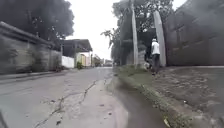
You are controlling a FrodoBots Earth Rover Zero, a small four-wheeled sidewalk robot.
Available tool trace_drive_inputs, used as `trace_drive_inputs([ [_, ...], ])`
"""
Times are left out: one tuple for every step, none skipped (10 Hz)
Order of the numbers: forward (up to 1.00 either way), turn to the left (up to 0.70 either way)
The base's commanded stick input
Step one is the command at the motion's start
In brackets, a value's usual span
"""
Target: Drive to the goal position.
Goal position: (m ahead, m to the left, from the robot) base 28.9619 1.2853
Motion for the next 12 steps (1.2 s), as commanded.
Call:
trace_drive_inputs([
  [0.7, 0.0],
  [0.7, 0.0],
  [0.7, 0.0],
  [0.7, -0.07],
  [0.7, -0.18],
  [0.7, -0.34],
  [0.7, -0.35],
  [0.7, -0.35],
  [0.7, -0.35],
  [0.7, -0.34],
  [0.7, -0.31],
  [0.7, 0.0],
])
